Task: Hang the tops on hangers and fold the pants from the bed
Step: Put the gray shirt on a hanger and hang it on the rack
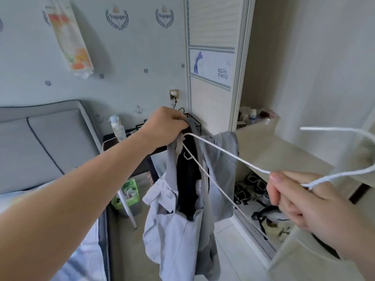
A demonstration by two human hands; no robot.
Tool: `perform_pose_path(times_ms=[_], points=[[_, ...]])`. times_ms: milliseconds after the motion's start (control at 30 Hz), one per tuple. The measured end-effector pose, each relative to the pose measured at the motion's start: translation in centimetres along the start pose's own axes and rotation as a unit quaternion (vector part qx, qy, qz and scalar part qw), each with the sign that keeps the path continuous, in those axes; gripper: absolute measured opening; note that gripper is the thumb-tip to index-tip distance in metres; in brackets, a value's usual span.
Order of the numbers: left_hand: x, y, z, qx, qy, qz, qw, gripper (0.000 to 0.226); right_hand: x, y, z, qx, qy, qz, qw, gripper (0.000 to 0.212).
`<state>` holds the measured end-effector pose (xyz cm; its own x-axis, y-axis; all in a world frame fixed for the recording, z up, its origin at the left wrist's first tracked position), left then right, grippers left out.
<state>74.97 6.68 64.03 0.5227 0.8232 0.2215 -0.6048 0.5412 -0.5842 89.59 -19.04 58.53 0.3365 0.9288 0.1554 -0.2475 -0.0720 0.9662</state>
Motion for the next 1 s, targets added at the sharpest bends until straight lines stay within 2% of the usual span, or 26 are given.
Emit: perform_pose_path(times_ms=[67, 233, 400, 467, 600, 700, 800, 867, 933, 1000], points=[[-1.7, 0.6, -0.4, 0.026, 0.003, -0.018, 0.999, 0.019, -1.0, -0.7, -1.1, -0.042, 0.025, -0.017, 0.999, 0.07], [-6.1, -0.7, -2.0, 0.066, 0.058, -0.092, 0.992, 0.022, -2.3, -2.3, -3.7, -0.031, 0.044, -0.06, 0.997, 0.053], [-10.1, -3.7, -4.3, -0.038, 0.137, -0.126, 0.982, 0.017, -1.3, -6.3, -8.3, -0.087, 0.068, -0.072, 0.991, 0.046], [-11.4, -4.5, -5.5, -0.071, 0.171, -0.127, 0.974, 0.018, -1.4, -8.2, -10.3, -0.03, 0.059, -0.077, 0.995, 0.043], [-12.6, -4.5, -6.3, -0.046, 0.177, -0.14, 0.973, 0.018, -2.1, -8.1, -9.9, 0.17, 0.02, -0.038, 0.984, 0.041], [-13.6, -5.0, -7.0, -0.008, 0.194, -0.168, 0.966, 0.024, -2.1, -7.7, -9.7, 0.217, 0.028, -0.039, 0.975, 0.042], [-14.3, -5.3, -7.5, -0.019, 0.222, -0.184, 0.957, 0.017, -1.9, -8.8, -9.6, 0.256, 0.02, -0.076, 0.964, 0.04], [-14.1, -4.5, -6.8, 0.053, 0.178, -0.232, 0.955, 0.017, -1.9, -9.3, -8.7, 0.264, 0.023, -0.075, 0.961, 0.041], [-14.1, -3.2, -6.5, 0.216, 0.13, -0.279, 0.927, 0.033, -2.1, -9.5, -7.1, 0.262, 0.016, -0.066, 0.963, 0.038], [-14.3, -2.3, -6.5, 0.294, 0.103, -0.296, 0.903, 0.042, -2.1, -9.3, -5.8, 0.251, 0.025, -0.045, 0.966, 0.034]])
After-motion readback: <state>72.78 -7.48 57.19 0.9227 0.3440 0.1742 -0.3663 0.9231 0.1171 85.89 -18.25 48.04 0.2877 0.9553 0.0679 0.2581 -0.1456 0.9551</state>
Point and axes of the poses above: each hand's wrist, its own x-axis towards the middle knuckle, its own z-axis out of the back of the hand, y = z × x, the point moved 8 cm from there along x, towards the middle knuckle, and after that the axes turned 10 degrees about x, right-handed, at the moved point
